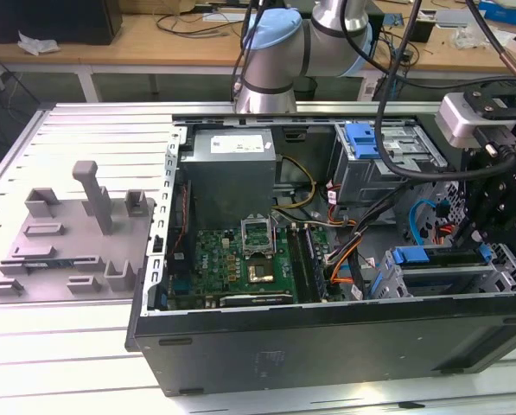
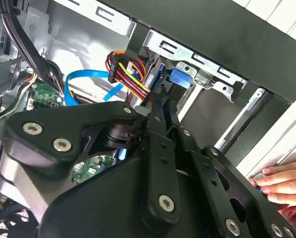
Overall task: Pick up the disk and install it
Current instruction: 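Insert the first disk wire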
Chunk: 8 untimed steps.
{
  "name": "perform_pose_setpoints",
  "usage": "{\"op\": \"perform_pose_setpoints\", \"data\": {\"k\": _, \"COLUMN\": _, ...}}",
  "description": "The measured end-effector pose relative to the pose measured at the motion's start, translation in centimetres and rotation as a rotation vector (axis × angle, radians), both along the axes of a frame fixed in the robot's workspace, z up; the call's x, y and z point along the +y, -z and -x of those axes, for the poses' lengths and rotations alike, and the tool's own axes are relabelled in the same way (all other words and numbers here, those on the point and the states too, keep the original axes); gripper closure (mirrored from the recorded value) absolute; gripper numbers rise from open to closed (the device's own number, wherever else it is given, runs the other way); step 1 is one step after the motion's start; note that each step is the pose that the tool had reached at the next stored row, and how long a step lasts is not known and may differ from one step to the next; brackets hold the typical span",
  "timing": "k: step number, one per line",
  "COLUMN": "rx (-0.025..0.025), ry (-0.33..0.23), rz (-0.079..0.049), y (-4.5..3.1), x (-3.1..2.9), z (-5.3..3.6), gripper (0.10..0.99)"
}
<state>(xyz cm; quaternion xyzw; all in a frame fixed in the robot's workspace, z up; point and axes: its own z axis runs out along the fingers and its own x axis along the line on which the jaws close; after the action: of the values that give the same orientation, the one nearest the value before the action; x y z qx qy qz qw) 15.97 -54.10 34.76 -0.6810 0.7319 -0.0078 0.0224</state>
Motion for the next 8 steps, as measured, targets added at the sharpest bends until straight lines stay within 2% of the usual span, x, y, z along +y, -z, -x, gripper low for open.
{"op": "perform_pose_setpoints", "data": {"k": 8, "rx": -0.0016, "ry": 0.027, "rz": 0.0, "y": 0.03, "x": 0.22, "z": 0.03, "gripper": 0.918}}
